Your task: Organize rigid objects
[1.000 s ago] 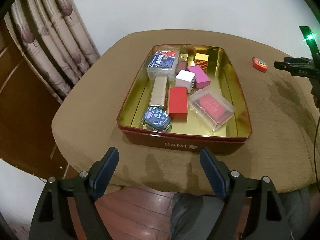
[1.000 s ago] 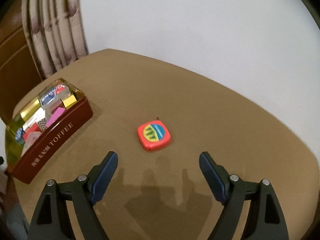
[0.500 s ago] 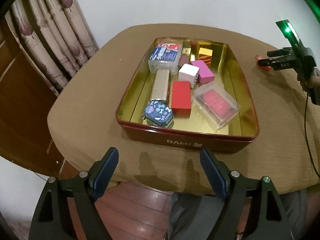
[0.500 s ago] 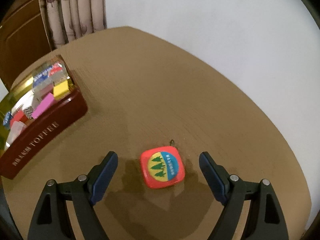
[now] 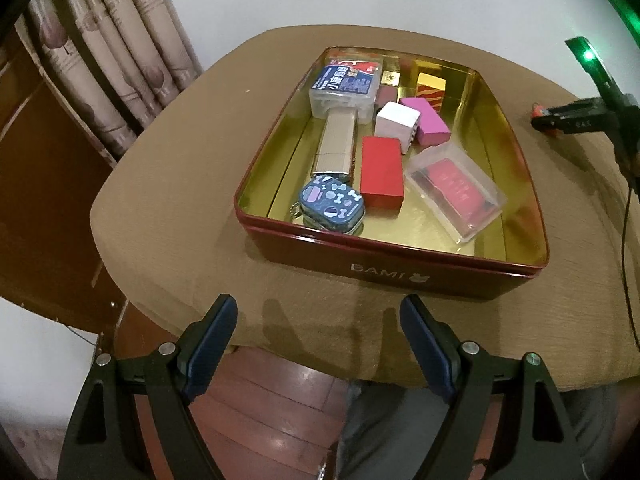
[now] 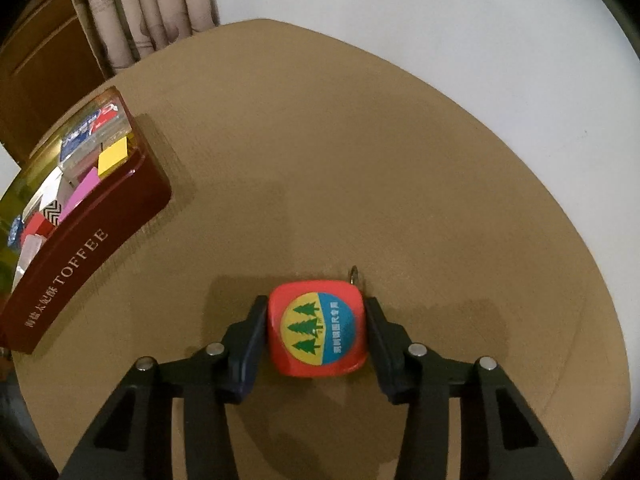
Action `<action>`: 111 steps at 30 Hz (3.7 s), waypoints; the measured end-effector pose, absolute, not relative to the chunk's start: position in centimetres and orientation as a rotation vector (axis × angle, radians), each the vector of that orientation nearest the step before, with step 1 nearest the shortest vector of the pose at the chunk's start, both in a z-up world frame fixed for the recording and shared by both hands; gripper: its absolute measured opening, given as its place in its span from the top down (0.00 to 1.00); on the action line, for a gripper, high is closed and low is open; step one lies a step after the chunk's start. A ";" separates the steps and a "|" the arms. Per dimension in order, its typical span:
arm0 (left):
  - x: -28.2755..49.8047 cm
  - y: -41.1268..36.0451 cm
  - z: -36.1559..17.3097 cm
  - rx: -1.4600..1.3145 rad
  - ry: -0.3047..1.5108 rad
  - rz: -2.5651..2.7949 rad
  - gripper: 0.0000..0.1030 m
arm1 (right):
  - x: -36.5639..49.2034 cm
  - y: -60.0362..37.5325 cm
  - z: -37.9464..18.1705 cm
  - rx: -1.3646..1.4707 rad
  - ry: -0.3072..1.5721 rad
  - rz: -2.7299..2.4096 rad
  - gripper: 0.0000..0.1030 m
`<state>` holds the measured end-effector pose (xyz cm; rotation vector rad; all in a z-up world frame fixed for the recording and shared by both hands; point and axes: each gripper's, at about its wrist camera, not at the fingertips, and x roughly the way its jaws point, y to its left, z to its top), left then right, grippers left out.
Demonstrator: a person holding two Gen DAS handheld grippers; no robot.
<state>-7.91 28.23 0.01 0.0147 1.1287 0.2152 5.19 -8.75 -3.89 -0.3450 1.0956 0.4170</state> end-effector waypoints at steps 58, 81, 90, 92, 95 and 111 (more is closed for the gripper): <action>-11.4 30.7 1.5 -0.142 1.120 0.166 0.21 | 1.5 11.8 -0.1 -0.311 1.179 0.273 0.52; -11.8 31.3 2.5 -0.069 0.920 0.170 0.21 | -15.1 11.7 4.9 -0.054 0.542 0.254 0.40; -12.5 31.3 4.2 -0.011 0.787 0.169 0.21 | -19.8 12.2 6.4 -0.067 0.420 0.084 0.23; -12.7 31.2 4.7 -0.002 0.755 0.164 0.21 | -20.3 12.1 6.9 -0.083 0.407 0.012 0.23; -12.5 31.3 5.3 -0.012 0.725 0.151 0.21 | -21.5 11.7 7.8 -0.067 0.347 -0.017 0.23; -12.1 30.6 8.1 -0.008 0.605 0.057 0.09 | -23.6 11.0 8.2 -0.035 0.268 -0.095 0.23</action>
